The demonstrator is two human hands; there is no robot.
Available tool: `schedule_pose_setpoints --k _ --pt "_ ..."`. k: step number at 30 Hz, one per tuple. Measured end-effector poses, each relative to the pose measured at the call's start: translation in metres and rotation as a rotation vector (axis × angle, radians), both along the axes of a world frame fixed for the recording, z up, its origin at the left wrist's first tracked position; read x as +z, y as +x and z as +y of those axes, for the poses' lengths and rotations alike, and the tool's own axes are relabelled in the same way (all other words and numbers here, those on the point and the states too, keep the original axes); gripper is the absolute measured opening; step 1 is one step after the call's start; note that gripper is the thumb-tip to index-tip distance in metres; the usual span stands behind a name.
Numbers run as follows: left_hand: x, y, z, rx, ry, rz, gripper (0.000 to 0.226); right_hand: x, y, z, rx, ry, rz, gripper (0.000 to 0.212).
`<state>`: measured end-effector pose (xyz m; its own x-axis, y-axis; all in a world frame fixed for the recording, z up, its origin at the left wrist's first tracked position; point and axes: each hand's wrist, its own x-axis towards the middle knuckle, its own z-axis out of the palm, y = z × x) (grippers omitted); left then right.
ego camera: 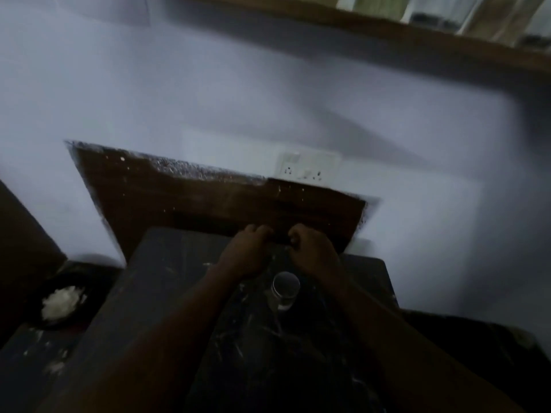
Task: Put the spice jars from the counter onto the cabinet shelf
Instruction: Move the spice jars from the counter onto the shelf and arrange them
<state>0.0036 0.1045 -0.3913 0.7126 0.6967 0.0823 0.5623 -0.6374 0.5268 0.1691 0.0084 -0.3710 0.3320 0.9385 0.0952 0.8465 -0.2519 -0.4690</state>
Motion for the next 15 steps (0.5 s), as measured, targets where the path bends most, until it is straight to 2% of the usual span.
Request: schedule_pose_setpoints --k 3,6,9,12,15 --pt "-0.056 0.009 -0.025 0.001 -0.186 0.160 0.078 -0.058 0.011 -0.023 -0.073 -0.271 0.050 0.058" --pt "-0.092 0.014 -0.045 0.005 -0.277 0.238 0.087 -0.099 0.011 -0.038 -0.142 -0.395 0.098 0.076" --pt "-0.117 0.023 -0.055 0.010 -0.293 0.292 0.084 -0.128 0.010 -0.044 -0.193 -0.421 0.169 0.087" --pt "-0.132 0.032 -0.060 0.038 -0.334 0.312 0.092 -0.152 0.007 -0.044 -0.198 -0.401 0.189 0.100" --pt "-0.142 0.037 -0.061 0.071 -0.360 0.289 0.096 -0.168 0.005 -0.037 -0.169 -0.378 0.232 0.104"
